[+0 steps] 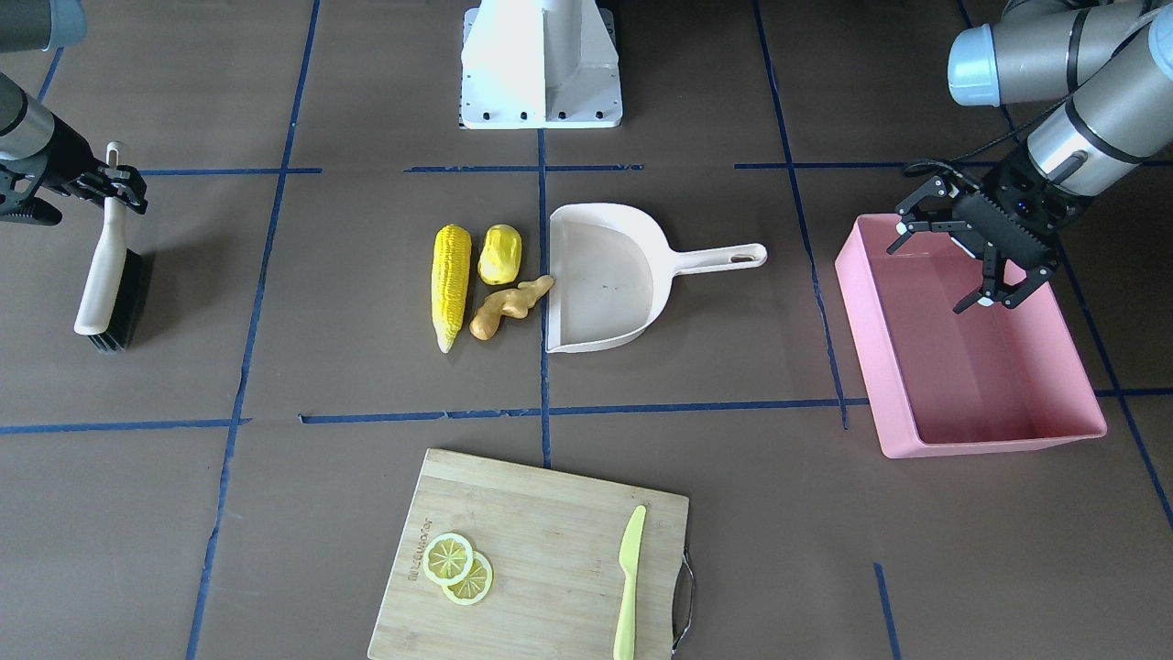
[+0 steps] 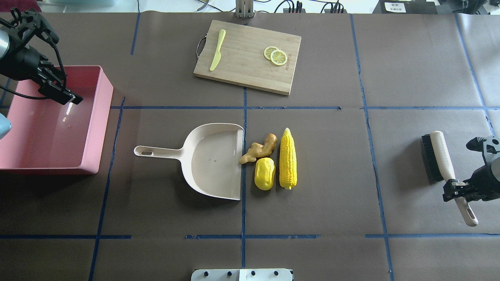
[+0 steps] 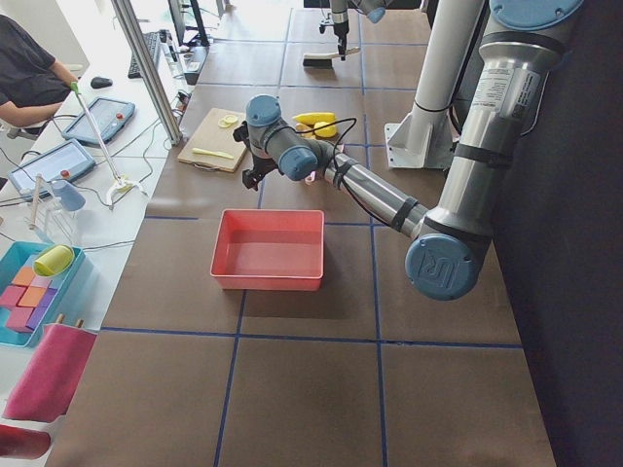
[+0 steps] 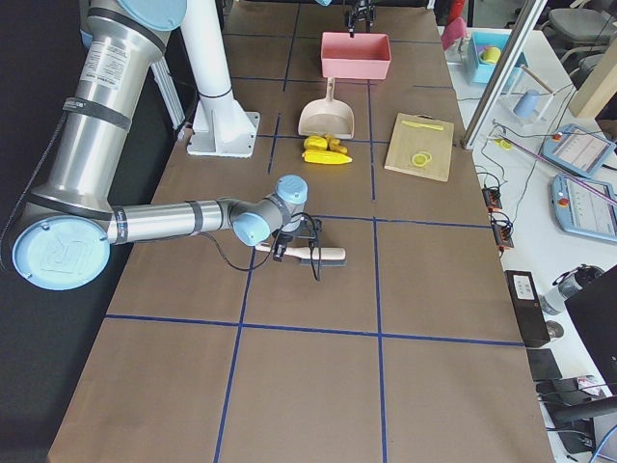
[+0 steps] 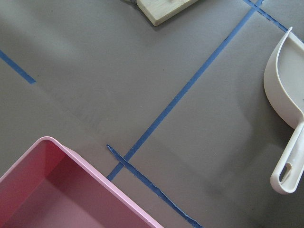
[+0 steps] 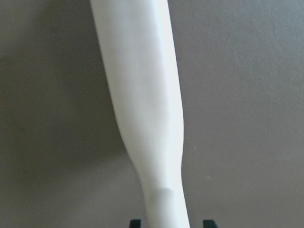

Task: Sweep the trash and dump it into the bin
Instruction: 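Move the left gripper over the pink bin while the right gripper reaches the brush handle, then grasp the beige dustpan handle with the left gripper while the right gripper grips the brush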

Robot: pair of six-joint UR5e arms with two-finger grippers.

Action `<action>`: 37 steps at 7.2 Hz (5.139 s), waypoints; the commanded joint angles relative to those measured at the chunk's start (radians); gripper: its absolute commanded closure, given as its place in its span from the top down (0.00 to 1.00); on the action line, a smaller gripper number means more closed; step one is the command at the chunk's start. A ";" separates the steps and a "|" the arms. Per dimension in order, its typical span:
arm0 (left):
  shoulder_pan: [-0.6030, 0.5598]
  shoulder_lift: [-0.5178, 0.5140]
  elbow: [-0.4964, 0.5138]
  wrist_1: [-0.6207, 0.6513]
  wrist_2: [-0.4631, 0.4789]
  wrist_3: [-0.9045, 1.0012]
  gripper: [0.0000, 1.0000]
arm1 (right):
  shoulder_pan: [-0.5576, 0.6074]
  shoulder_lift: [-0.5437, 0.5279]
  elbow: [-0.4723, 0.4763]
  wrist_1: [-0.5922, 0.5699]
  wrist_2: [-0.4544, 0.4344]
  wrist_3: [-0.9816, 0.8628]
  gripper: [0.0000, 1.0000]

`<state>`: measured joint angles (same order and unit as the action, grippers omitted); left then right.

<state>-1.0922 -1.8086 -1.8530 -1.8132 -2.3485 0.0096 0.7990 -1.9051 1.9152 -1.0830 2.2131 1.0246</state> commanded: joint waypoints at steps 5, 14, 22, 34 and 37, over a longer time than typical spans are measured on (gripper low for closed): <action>0.002 -0.002 -0.003 0.000 0.002 0.001 1.00 | 0.006 0.000 -0.001 -0.005 -0.010 0.000 0.01; 0.124 -0.078 -0.037 -0.006 0.000 0.095 1.00 | -0.010 0.014 0.131 -0.015 0.019 -0.001 0.00; 0.368 -0.193 0.084 0.003 0.109 0.359 1.00 | -0.004 0.245 0.220 -0.391 0.030 0.000 0.00; 0.477 -0.184 0.138 0.003 0.251 0.351 1.00 | 0.012 0.248 0.226 -0.391 0.054 0.000 0.00; 0.477 -0.190 0.137 0.002 0.333 0.349 1.00 | 0.012 0.250 0.225 -0.391 0.056 0.000 0.00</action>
<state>-0.6157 -1.9969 -1.7153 -1.8111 -2.0336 0.3593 0.8114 -1.6557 2.1407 -1.4742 2.2681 1.0247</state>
